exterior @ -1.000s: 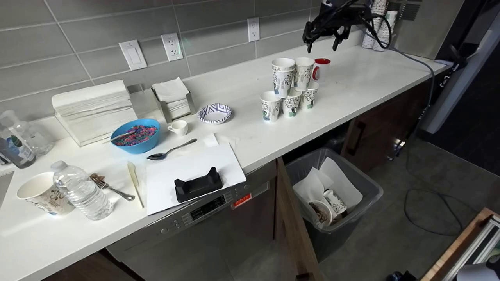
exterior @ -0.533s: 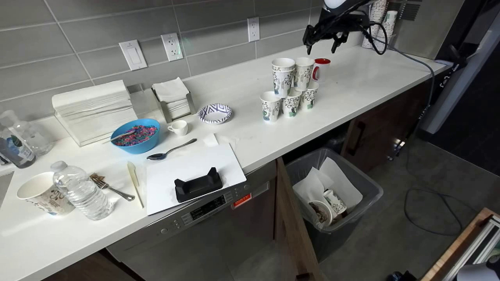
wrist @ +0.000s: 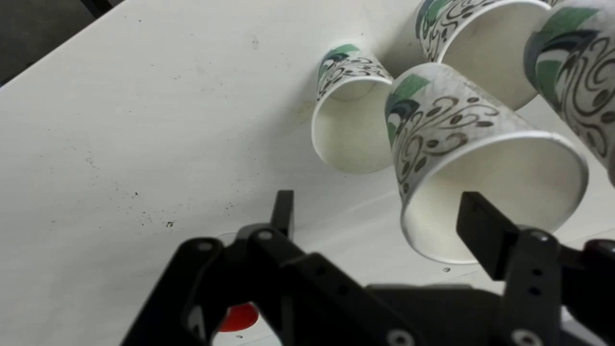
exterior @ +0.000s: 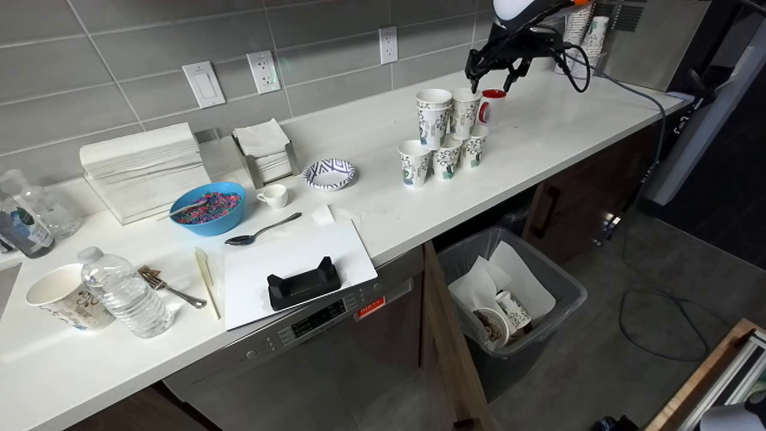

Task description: Put each cup in the stack, into the other

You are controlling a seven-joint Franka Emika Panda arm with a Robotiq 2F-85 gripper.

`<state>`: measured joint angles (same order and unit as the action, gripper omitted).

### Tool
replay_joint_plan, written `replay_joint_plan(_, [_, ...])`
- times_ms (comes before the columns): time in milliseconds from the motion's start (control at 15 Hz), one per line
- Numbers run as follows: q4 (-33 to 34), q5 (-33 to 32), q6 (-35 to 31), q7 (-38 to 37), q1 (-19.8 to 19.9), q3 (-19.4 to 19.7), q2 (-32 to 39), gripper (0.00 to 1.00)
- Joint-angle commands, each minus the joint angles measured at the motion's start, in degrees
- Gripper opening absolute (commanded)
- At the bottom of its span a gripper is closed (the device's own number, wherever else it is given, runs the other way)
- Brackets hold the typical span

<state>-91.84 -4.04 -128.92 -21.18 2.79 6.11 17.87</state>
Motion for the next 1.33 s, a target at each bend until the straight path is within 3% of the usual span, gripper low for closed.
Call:
replay_joint_plan(0, [0.7, 2.3, -0.4, 1.9, 0.5, -0.2, 1.0, 0.65])
replay_joint_plan(67, [0.8, 2.5, -0.4, 2.0, 0.5, -0.2, 1.1, 0.57])
replay_joint_plan(200, [0.8, 2.7, -0.6, 2.1, 0.4, -0.1, 1.2, 0.52])
replay_joint_plan(533, [1.2, 3.6, -0.9, 1.7, 0.3, -0.2, 1.8, 0.11])
replay_joint_plan(667, [1.3, 4.1, -1.0, 1.7, 0.3, -0.3, 2.1, 0.00])
replay_joint_plan(1267, [2.9, 3.6, -1.8, 0.5, 0.2, 0.4, 1.7, 0.01])
